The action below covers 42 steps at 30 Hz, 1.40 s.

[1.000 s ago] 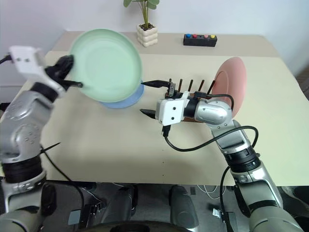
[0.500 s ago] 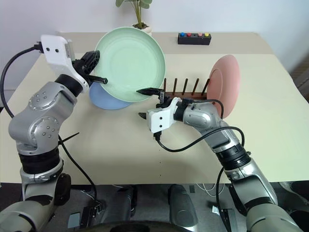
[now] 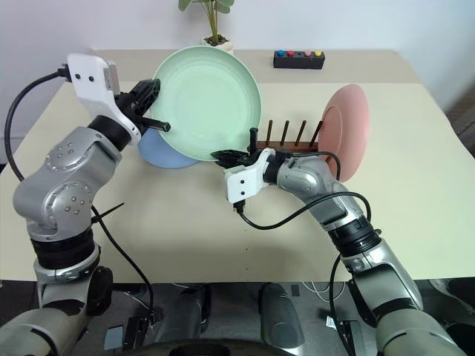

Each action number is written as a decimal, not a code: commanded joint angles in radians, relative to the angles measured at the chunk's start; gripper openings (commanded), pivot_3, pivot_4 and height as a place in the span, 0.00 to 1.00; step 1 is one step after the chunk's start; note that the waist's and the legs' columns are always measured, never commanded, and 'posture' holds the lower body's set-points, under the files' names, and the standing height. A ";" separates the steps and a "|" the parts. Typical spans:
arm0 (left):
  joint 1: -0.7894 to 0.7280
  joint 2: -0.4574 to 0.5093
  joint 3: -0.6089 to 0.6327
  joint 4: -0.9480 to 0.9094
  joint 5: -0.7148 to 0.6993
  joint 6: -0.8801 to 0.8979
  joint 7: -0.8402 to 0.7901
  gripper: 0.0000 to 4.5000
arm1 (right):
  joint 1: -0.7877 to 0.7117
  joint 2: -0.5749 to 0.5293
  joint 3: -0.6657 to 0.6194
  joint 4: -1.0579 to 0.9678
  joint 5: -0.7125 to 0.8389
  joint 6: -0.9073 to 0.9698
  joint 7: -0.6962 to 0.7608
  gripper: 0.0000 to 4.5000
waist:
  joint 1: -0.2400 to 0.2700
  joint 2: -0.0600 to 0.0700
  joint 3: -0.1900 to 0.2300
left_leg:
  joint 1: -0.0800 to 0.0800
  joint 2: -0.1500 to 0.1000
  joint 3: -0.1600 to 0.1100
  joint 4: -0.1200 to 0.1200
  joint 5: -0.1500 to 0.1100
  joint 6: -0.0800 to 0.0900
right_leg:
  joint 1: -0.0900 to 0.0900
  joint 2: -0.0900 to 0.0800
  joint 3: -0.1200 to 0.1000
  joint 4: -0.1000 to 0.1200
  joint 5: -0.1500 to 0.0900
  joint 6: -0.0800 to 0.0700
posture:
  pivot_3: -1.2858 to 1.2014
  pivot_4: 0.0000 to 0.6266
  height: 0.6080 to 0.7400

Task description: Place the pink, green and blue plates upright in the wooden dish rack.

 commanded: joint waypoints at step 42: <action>0.497 0.143 -0.262 0.043 0.107 -0.451 -0.579 0.99 | 0.160 -0.073 -0.752 -0.435 1.669 1.123 -0.283 0.00 | 0.000 0.002 0.000 | 0.000 0.000 0.000 0.000 0.000 0.001 | 0.001 0.000 0.001 0.000 -0.002 -0.004 | 0.52 0.24 0.92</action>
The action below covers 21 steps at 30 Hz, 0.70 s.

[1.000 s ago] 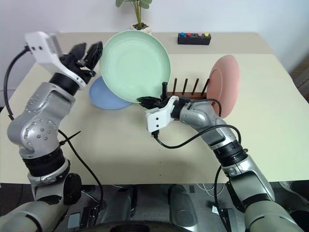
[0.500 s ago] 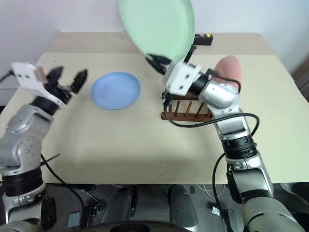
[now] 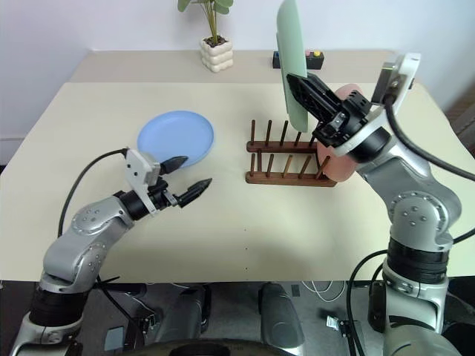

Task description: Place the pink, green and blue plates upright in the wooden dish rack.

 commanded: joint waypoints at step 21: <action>0.046 0.000 -0.019 -0.031 0.054 -0.030 -0.007 0.99 | 0.043 -0.020 -0.078 0.104 0.186 0.103 -0.112 0.00 | 0.002 0.000 0.000 | 0.000 0.000 0.000 0.000 0.000 0.000 | 0.000 0.000 0.000 -0.001 0.000 0.000 | 0.52 0.24 0.92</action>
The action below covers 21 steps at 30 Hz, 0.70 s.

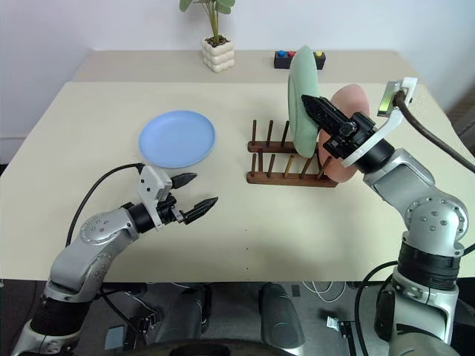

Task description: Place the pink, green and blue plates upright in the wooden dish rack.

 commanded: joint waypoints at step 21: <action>-0.001 -0.002 0.009 -0.026 0.007 -0.020 -0.005 1.00 | 0.014 -0.007 -0.025 -0.013 -0.010 -0.038 -0.032 0.98 | 0.000 0.000 0.000 | 0.000 0.000 0.000 0.000 0.000 0.000 | 0.000 0.000 0.000 0.000 0.000 0.000 | 0.52 0.24 0.92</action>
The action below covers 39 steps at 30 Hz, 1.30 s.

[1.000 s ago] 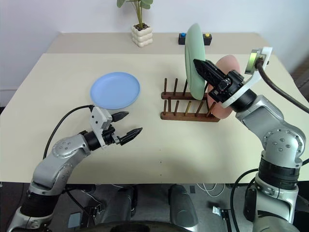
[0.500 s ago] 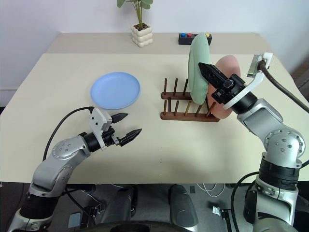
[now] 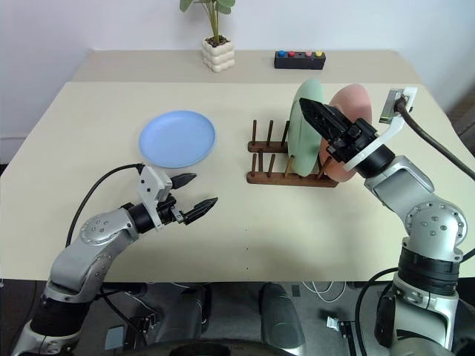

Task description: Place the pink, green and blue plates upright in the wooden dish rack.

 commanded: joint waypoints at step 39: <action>-0.598 -0.066 0.342 0.693 0.100 0.232 0.511 1.00 | -0.109 -0.171 0.430 -0.190 -0.796 -0.454 0.551 0.98 | 0.021 -0.001 0.000 | -0.001 -0.001 0.000 0.001 0.000 0.000 | 0.000 0.000 -0.001 -0.001 0.002 0.005 | 0.52 0.24 0.92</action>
